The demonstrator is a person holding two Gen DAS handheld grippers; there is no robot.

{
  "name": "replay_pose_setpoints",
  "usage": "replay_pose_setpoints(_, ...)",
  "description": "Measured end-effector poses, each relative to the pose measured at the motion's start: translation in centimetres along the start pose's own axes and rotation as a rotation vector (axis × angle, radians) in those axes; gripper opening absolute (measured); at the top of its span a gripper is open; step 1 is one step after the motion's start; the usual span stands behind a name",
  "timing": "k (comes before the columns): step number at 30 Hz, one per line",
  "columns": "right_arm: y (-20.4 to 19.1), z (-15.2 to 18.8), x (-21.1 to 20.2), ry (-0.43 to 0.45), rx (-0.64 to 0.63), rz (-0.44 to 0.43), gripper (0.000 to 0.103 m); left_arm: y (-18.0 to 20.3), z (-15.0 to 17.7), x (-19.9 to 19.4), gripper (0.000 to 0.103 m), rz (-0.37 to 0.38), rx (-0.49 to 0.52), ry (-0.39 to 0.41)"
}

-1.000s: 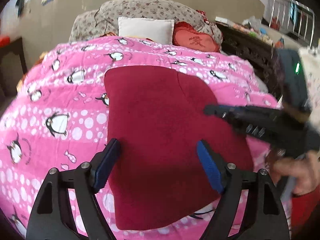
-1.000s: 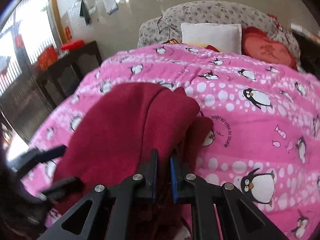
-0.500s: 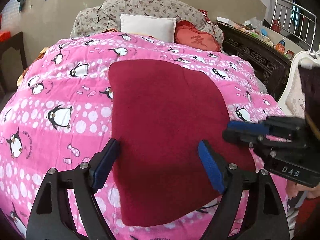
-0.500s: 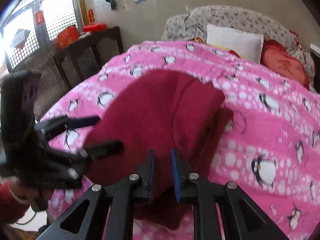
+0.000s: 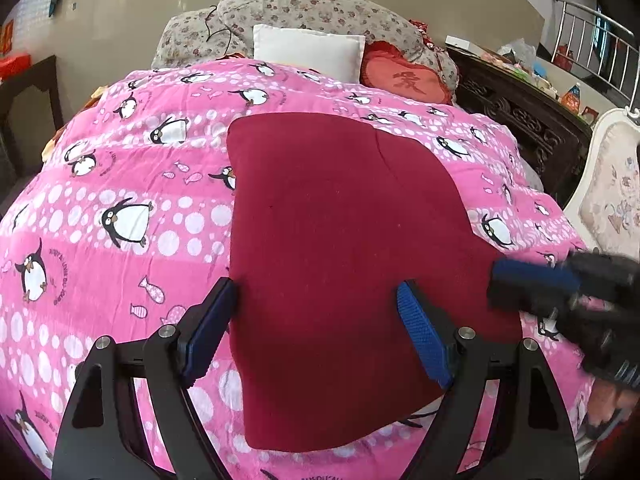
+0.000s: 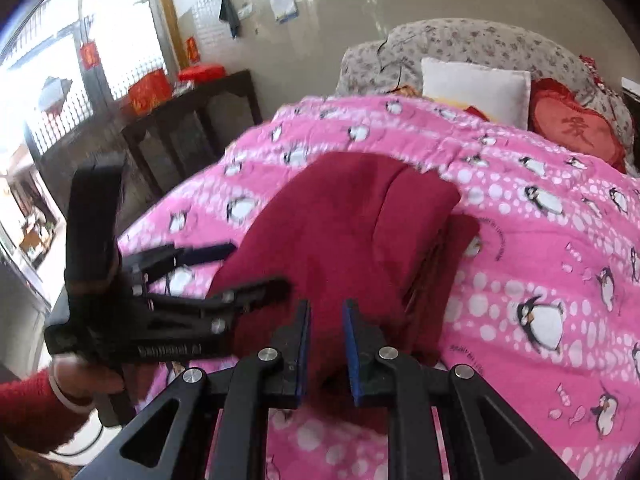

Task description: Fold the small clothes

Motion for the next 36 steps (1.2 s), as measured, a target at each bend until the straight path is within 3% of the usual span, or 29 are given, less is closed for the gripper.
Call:
replay_pose_setpoints(4,0.6,1.3,2.7,-0.052,0.033,0.020,0.015,0.2,0.2,0.0,0.082,-0.013,-0.004,0.007)
replay_pose_setpoints(8,0.5,1.0,1.4,-0.022,0.050,-0.009,0.015,0.0,0.4,-0.4,0.082,-0.015,-0.037,0.012)
replay_pose_setpoints(11,0.1,0.4,-0.7,0.033,0.044,-0.014,0.022,-0.2,0.4,-1.4,0.082,-0.006,-0.065,0.035)
replay_pose_setpoints(13,-0.1,0.0,-1.8,0.072,0.047,0.008,0.034,-0.2,0.1,-2.4,0.082,-0.029,-0.071,0.065)
replay_pose_setpoints(17,-0.1,-1.2,-3.1,0.141,0.085,0.074,0.035,0.2,-0.7,-4.0,0.082,-0.111,-0.056,0.112)
replay_pose_setpoints(20,-0.3,-1.8,-3.5,0.174,0.102,0.150,0.036,0.4,-1.1,-4.7,0.082,-0.120,-0.066,0.136)
replay_pose_setpoints(30,-0.5,-1.7,-4.2,0.214,0.120,0.189,0.046,0.8,-1.3,-4.9,0.082,-0.132,-0.079,0.136)
replay_pose_setpoints(36,0.1,-1.6,-4.2,0.212,0.134,0.200,0.046,0.9,-1.1,-4.7,0.082,-0.144,-0.078,0.137)
Point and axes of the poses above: each gripper's, at about its wrist camera, not at the fingertips, and x roughly the way its jaws point, y to its right, z to its underside, the point moved 1 cm from there along x, roughly the way its jaws point, and after that the axes turned 13 degrees about -y, right-handed, at the moved point
